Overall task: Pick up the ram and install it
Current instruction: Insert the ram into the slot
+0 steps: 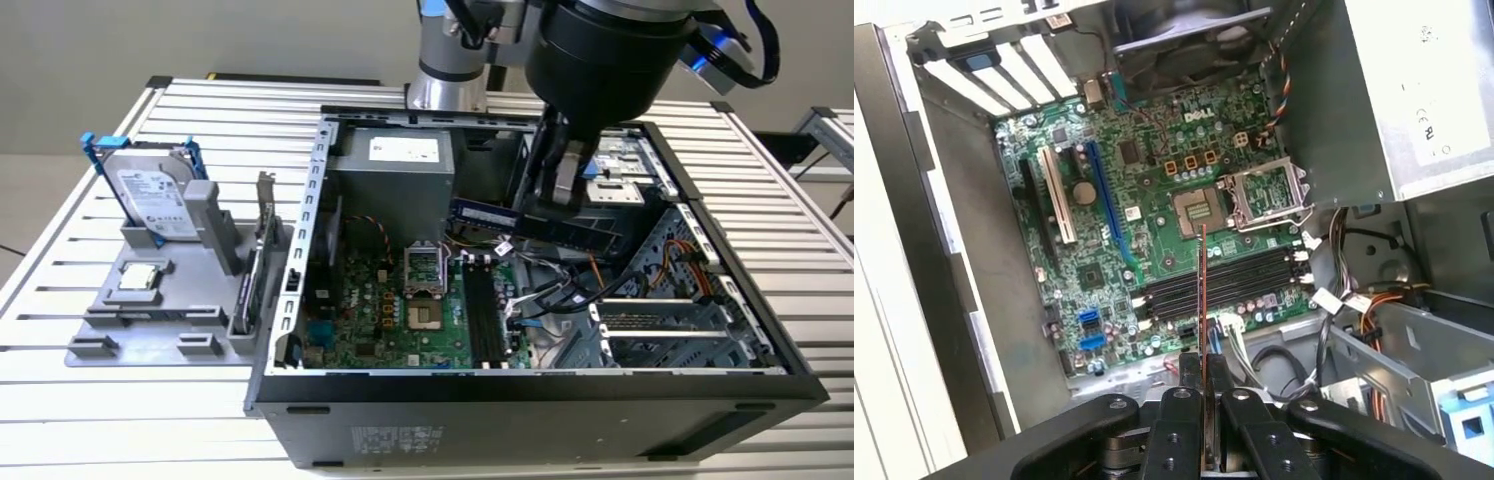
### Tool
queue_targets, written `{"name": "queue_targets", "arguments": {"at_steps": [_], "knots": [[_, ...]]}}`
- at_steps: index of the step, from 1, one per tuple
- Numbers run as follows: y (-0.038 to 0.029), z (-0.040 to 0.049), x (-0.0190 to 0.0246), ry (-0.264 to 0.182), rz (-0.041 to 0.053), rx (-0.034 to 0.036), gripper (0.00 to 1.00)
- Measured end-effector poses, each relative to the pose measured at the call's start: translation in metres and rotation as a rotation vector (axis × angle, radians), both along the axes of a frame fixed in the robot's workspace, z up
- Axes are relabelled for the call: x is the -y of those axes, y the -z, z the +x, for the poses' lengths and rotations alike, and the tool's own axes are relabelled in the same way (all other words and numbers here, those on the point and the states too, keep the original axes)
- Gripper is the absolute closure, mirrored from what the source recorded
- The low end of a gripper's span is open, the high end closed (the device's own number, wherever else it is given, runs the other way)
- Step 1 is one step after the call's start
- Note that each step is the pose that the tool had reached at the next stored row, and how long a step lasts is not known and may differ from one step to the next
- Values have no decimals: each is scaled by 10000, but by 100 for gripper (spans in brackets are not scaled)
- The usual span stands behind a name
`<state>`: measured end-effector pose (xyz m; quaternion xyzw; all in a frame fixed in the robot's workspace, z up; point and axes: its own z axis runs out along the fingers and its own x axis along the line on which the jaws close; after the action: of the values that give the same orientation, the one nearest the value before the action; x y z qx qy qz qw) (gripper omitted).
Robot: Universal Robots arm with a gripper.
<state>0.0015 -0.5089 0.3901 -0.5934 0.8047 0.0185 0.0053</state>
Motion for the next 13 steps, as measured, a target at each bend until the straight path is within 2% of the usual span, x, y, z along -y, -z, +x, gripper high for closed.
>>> {"name": "queue_targets", "arguments": {"at_steps": [13], "knots": [[0,0,0,642,1,0,100]]}}
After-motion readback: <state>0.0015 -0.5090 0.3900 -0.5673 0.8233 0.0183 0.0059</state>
